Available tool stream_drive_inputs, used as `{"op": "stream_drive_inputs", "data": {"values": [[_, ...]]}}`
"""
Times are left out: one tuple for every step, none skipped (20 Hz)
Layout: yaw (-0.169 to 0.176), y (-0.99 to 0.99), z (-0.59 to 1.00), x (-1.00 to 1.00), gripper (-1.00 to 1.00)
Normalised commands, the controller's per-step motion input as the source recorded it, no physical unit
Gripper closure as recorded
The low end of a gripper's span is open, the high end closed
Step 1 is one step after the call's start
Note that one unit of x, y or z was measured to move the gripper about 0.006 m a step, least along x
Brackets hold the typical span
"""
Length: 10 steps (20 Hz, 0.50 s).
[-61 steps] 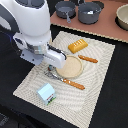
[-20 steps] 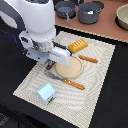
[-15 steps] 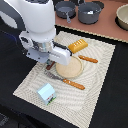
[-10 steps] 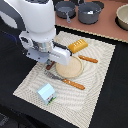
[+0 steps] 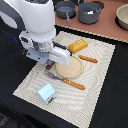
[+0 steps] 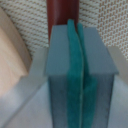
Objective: Interact with the objects in diverse but meaningful ways.
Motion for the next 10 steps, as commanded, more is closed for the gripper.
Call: {"op": "stream_drive_inputs", "data": {"values": [[0.011, -0.05, -0.63, -0.97, 1.00], [0.011, -0.07, -0.65, -1.00, 1.00], [0.009, -0.09, -0.67, -1.00, 1.00], [0.007, -0.04, -0.66, -0.97, 1.00], [0.007, -0.04, -0.63, -0.93, 1.00], [0.007, -0.03, -0.58, -0.79, 1.00], [0.007, -0.01, -0.51, -0.69, 1.00], [0.001, 0.00, -0.46, -0.59, 1.00], [0.001, -0.01, -0.41, -0.46, 1.00], [0.000, -0.03, -0.35, -0.33, -1.00]]}}
